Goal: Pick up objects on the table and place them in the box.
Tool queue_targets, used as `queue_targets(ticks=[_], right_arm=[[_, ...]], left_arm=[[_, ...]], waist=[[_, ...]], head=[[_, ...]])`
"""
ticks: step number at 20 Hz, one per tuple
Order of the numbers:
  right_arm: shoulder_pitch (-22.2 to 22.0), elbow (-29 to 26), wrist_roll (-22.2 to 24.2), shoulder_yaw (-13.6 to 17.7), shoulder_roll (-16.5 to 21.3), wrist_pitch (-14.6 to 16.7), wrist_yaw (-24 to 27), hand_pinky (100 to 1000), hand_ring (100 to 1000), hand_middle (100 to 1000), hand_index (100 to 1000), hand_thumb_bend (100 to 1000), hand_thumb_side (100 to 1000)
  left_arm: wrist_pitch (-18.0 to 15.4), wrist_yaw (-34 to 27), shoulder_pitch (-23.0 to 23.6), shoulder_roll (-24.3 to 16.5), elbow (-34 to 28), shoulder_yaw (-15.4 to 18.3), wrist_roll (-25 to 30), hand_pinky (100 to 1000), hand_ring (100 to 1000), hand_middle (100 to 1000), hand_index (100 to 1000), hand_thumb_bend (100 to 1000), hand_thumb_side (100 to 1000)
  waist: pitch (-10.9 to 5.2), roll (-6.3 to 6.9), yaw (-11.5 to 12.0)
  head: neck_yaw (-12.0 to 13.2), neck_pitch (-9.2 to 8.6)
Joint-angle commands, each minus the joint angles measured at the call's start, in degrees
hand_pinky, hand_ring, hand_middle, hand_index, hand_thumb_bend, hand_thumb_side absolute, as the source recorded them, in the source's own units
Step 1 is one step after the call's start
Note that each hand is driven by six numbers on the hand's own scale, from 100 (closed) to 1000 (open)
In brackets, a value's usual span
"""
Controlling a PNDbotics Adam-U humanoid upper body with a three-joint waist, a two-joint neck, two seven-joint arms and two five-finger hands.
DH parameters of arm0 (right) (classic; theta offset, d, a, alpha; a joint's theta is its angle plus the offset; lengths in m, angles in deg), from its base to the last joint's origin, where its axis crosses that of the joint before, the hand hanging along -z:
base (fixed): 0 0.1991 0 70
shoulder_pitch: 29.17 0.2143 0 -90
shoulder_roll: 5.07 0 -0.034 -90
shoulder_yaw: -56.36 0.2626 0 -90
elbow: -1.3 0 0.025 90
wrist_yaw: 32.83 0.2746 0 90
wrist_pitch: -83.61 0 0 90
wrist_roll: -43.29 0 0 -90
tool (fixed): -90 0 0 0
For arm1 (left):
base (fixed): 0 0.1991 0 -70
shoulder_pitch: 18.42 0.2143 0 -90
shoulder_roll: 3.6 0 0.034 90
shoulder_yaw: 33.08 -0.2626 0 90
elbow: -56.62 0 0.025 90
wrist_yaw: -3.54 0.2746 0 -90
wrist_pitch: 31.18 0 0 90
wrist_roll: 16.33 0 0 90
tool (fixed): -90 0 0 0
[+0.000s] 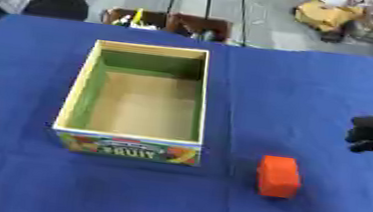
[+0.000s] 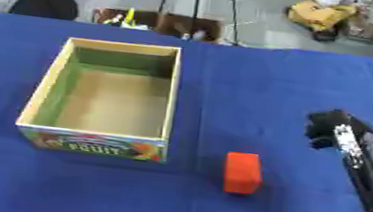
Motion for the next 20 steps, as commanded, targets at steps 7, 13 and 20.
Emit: queue_targets(ticks=[7, 13, 20], right_arm=[[0.5, -1.2, 0.3, -0.1, 0.7, 0.3, -0.3, 596, 627, 568, 717, 100, 1000], [1.0, -1.2, -0.3, 0.3, 2.0, 1.9, -0.5, 625, 662, 585, 736, 100, 1000], [2.8, -1.2, 4.7, 1.1, 8.2, 9.2, -9.3, 673, 751, 643, 770, 100, 1000]], left_arm=[[-0.2, 0.0, -0.3, -0.4, -1.2, 0.1, 0.1, 286, 520, 543, 411, 100, 831], [-0.2, 0.1, -0.4, -0.5, -1.2, 0.1, 0.1, 284, 515, 542, 411, 100, 832], [-0.1, 0.1, -0.2, -0.7, -1.2, 0.1, 0.1, 281, 511, 542, 411, 100, 831]], waist=[[-0.59, 0.14, 0.0], [-0.75, 0.1, 0.0], [-1.18, -0.16, 0.0]], head=[[-0.1, -0.82], [-0.3, -0.83], [-0.4, -0.8]])
